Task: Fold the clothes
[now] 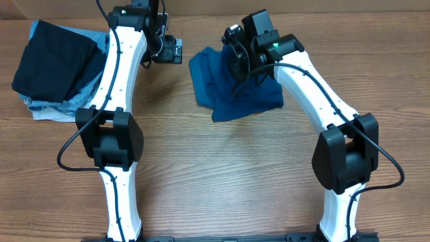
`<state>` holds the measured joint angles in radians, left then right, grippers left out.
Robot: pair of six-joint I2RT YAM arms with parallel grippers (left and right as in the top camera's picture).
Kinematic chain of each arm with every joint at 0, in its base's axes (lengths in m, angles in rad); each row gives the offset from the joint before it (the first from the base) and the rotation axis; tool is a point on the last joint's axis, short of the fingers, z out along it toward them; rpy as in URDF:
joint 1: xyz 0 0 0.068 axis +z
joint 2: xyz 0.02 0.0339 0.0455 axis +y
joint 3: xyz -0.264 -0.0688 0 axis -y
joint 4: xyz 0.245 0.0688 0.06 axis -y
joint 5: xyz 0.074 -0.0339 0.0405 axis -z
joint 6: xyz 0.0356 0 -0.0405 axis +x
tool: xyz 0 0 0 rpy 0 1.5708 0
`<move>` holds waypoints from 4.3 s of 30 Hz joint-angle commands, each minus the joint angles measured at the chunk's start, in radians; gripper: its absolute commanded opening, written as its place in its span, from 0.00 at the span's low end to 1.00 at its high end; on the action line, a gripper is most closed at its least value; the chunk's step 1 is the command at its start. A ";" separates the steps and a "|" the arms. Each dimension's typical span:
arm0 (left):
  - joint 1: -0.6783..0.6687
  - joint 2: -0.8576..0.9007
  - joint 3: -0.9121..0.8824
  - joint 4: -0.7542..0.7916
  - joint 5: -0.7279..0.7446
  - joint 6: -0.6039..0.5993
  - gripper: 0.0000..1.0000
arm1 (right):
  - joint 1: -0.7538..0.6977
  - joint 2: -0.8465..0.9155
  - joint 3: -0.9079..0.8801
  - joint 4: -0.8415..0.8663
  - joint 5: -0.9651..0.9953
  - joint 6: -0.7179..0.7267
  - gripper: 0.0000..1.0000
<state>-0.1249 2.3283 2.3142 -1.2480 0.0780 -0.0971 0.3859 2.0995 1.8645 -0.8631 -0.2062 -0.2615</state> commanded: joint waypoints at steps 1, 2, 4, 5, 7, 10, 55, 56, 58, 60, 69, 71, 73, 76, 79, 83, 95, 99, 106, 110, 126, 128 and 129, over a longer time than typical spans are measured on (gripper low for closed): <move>-0.005 0.000 0.012 0.003 -0.008 0.008 0.92 | 0.013 0.011 0.006 0.028 -0.012 0.004 0.10; -0.005 0.000 0.012 0.003 -0.008 0.008 0.92 | 0.018 0.018 0.006 0.036 -0.015 0.003 0.10; -0.005 0.000 0.012 0.003 -0.008 0.008 0.93 | 0.035 0.040 0.006 0.046 -0.023 0.003 0.10; -0.005 0.000 0.012 0.003 -0.008 0.008 0.93 | 0.048 0.060 0.006 0.047 -0.023 0.003 0.10; -0.004 0.000 0.012 0.003 -0.008 0.008 0.93 | 0.068 0.088 0.006 0.050 -0.023 0.003 0.10; -0.005 0.000 0.012 0.003 -0.008 0.008 0.93 | 0.099 0.120 0.006 0.058 -0.023 0.003 0.10; -0.244 0.288 0.063 0.196 -0.148 0.082 0.04 | -0.491 -0.126 0.073 -0.138 -0.053 0.266 1.00; -0.244 0.261 0.094 0.180 -0.153 0.082 0.04 | -0.491 -0.126 0.073 -0.138 -0.053 0.266 1.00; -0.244 0.185 0.188 0.146 -0.182 0.082 0.04 | -0.491 -0.126 0.073 -0.138 -0.053 0.266 1.00; -0.246 0.119 0.277 0.079 -0.174 0.051 0.04 | -0.491 -0.126 0.073 -0.138 -0.053 0.266 1.00; -0.253 0.105 0.089 -0.132 0.109 -0.094 0.04 | -0.491 -0.126 0.073 -0.138 -0.052 0.266 1.00; -0.257 0.106 0.010 -0.136 0.134 -0.094 0.06 | -0.491 -0.126 0.073 -0.138 -0.053 0.266 1.00; -0.257 0.106 -0.082 -0.171 0.147 -0.093 0.06 | -0.491 -0.126 0.073 -0.138 -0.053 0.266 1.00; -0.259 0.106 -0.229 -0.124 0.148 -0.095 0.05 | -0.491 -0.126 0.073 -0.138 -0.053 0.266 1.00; -0.262 0.106 -0.348 -0.024 0.148 -0.098 0.04 | -0.491 -0.126 0.073 -0.138 -0.053 0.266 1.00; -0.262 0.104 -0.248 -0.071 0.152 -0.099 0.04 | -0.491 -0.126 0.073 -0.138 -0.053 0.266 1.00; -0.362 0.106 0.115 -0.050 0.148 -0.106 0.04 | -0.491 -0.126 0.073 -0.138 -0.052 0.266 1.00; -0.410 0.107 -0.133 0.154 0.142 -0.129 0.04 | -0.491 -0.126 0.073 -0.138 -0.052 0.266 1.00; -0.424 0.106 -0.153 0.182 0.148 -0.127 0.04 | -0.491 -0.126 0.073 -0.138 -0.052 0.266 1.00; -0.370 0.106 0.188 0.069 0.143 -0.127 0.04 | -0.491 -0.126 0.073 -0.138 -0.053 0.266 1.00; -0.229 0.203 -0.045 0.249 -0.066 -0.127 0.10 | -0.491 -0.126 0.073 -0.138 -0.052 0.266 1.00; -0.225 0.203 -0.071 0.300 -0.084 -0.128 0.10 | -0.491 -0.126 0.073 -0.138 -0.052 0.266 1.00; -0.225 0.191 -0.043 0.299 -0.070 -0.128 0.06 | -0.491 -0.126 0.073 -0.138 -0.053 0.266 1.00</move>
<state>-0.3553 2.5362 2.2574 -0.9562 0.0021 -0.2115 -0.1078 1.9896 1.9240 -1.0065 -0.2615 0.0006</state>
